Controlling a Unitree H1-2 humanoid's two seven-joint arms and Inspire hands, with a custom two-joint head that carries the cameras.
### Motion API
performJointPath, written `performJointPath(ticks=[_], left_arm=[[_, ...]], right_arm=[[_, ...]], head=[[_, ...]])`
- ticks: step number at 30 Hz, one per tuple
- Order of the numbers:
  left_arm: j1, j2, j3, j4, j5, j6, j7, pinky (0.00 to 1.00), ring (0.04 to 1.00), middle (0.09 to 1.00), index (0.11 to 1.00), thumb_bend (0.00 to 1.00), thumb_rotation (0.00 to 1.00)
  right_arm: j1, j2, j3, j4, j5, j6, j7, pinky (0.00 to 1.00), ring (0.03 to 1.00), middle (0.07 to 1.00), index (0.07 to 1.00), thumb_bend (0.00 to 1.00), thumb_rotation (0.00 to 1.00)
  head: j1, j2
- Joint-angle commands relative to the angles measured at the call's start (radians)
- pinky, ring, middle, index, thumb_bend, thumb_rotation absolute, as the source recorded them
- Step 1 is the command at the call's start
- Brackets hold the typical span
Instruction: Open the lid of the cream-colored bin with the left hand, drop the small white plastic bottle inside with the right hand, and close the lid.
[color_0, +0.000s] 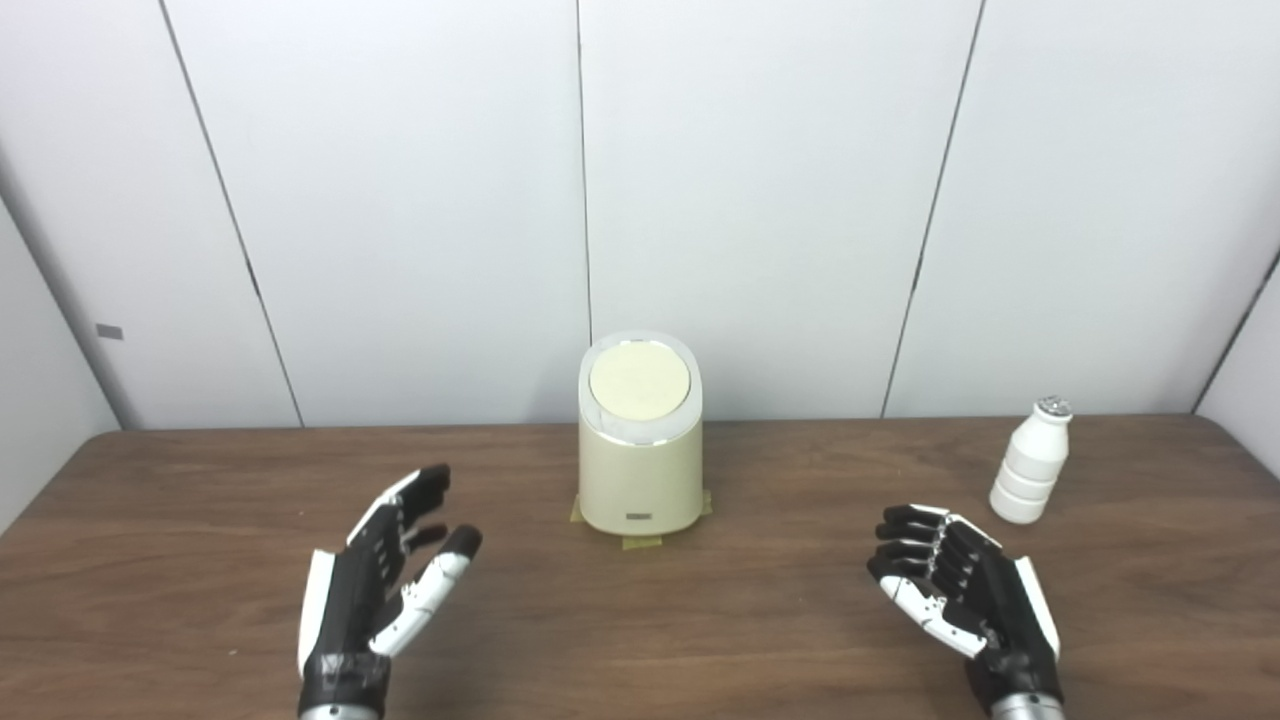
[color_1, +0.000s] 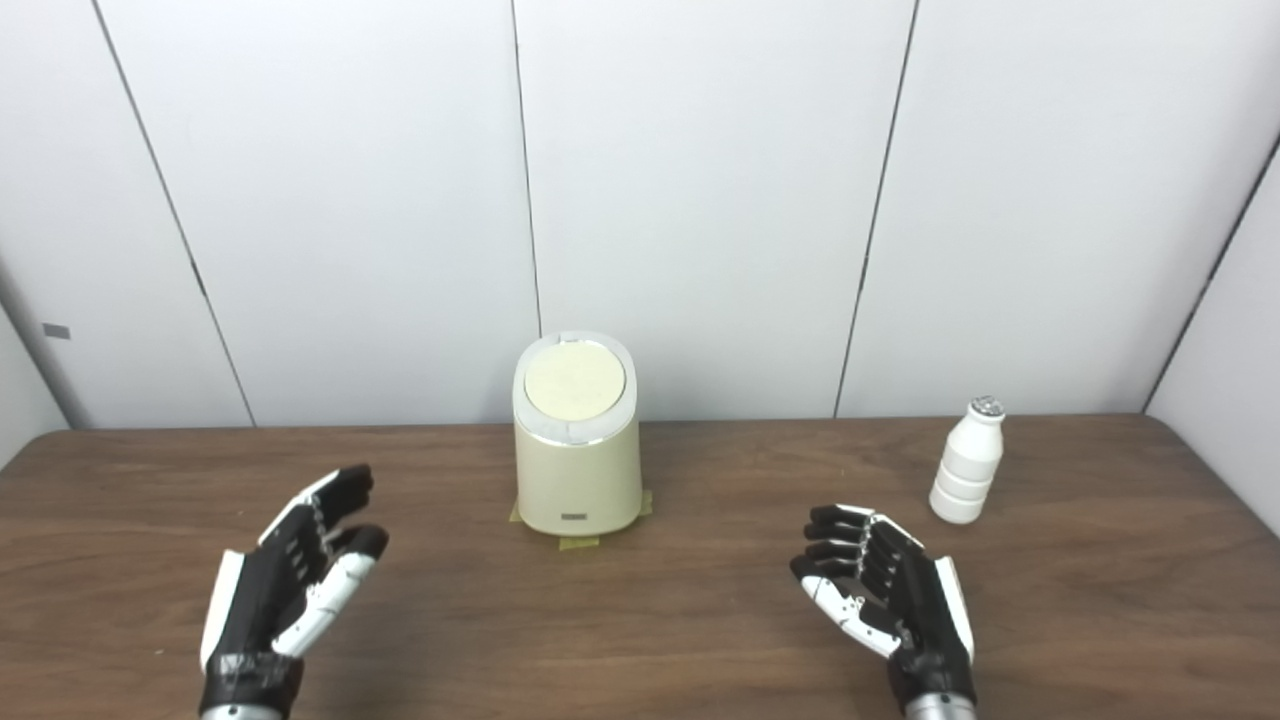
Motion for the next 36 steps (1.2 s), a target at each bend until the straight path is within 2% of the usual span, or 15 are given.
performJointPath(ticks=[1, 3, 6, 10, 14, 18, 22, 26, 31, 36], left_arm=[[-0.083, 0.016, -0.013, -0.057, 0.039, 0.069, -0.013, 0.86, 0.919, 0.911, 0.898, 0.92, 0.64], [-0.145, 0.021, -0.017, -0.068, 0.039, 0.142, -0.026, 0.89, 0.94, 0.936, 0.928, 0.93, 0.6], [-0.236, 0.045, -0.032, -0.045, 0.059, 0.206, -0.041, 0.93, 0.983, 0.981, 0.975, 0.93, 0.56], [-0.337, 0.058, -0.053, 0.0, 0.097, 0.266, -0.04, 0.95, 1.0, 1.0, 0.999, 0.93, 0.51], [-0.42, 0.071, -0.089, 0.058, 0.166, 0.324, -0.034, 0.96, 1.0, 1.0, 1.0, 0.91, 0.51], [-0.506, 0.06, -0.11, 0.184, 0.2, 0.328, -0.003, 0.95, 1.0, 1.0, 1.0, 0.9, 0.48], [-0.567, 0.042, -0.126, 0.317, 0.231, 0.3, 0.053, 0.93, 1.0, 1.0, 1.0, 0.84, 0.48], [-0.619, 0.037, -0.159, 0.433, 0.277, 0.284, 0.099, 0.99, 1.0, 1.0, 1.0, 0.86, 0.48], [-0.67, 0.026, -0.183, 0.536, 0.285, 0.27, 0.12, 1.0, 1.0, 1.0, 1.0, 0.89, 0.47], [-0.712, 0.007, -0.193, 0.603, 0.289, 0.29, 0.131, 0.99, 1.0, 1.0, 1.0, 0.89, 0.47]], right_arm=[[0.012, 0.006, 0.008, 0.048, -0.007, -0.035, -0.004, 0.51, 0.576, 0.608, 0.604, 0.26, 0.04], [0.014, 0.009, 0.009, 0.037, -0.006, -0.021, -0.003, 0.51, 0.578, 0.609, 0.603, 0.26, 0.05], [0.016, 0.009, 0.01, 0.035, -0.004, -0.022, 0.0, 0.51, 0.58, 0.61, 0.604, 0.26, 0.04], [0.014, 0.006, 0.01, 0.046, 0.003, -0.035, 0.005, 0.51, 0.578, 0.607, 0.603, 0.26, 0.05], [0.011, 0.005, 0.012, 0.051, -0.006, -0.041, 0.001, 0.5, 0.573, 0.603, 0.6, 0.26, 0.05], [0.01, 0.004, 0.012, 0.06, 0.001, -0.044, 0.006, 0.51, 0.574, 0.604, 0.6, 0.25, 0.05], [0.01, 0.005, 0.014, 0.063, -0.003, -0.046, 0.004, 0.51, 0.575, 0.605, 0.601, 0.25, 0.06], [0.011, 0.006, 0.016, 0.063, -0.003, -0.046, 0.005, 0.51, 0.576, 0.605, 0.602, 0.25, 0.02], [0.012, 0.01, 0.018, 0.064, -0.005, -0.049, 0.001, 0.5, 0.568, 0.599, 0.599, 0.25, 0.03], [0.013, 0.011, 0.019, 0.062, -0.005, -0.048, 0.002, 0.51, 0.573, 0.602, 0.603, 0.25, 0.01]], head=[[-0.001, 0.001], [-0.002, 0.001], [-0.002, 0.002], [-0.002, 0.002], [-0.001, -0.001], [0.0, -0.011], [-0.001, -0.018], [-0.003, -0.021], [-0.004, -0.028], [-0.003, -0.029]])
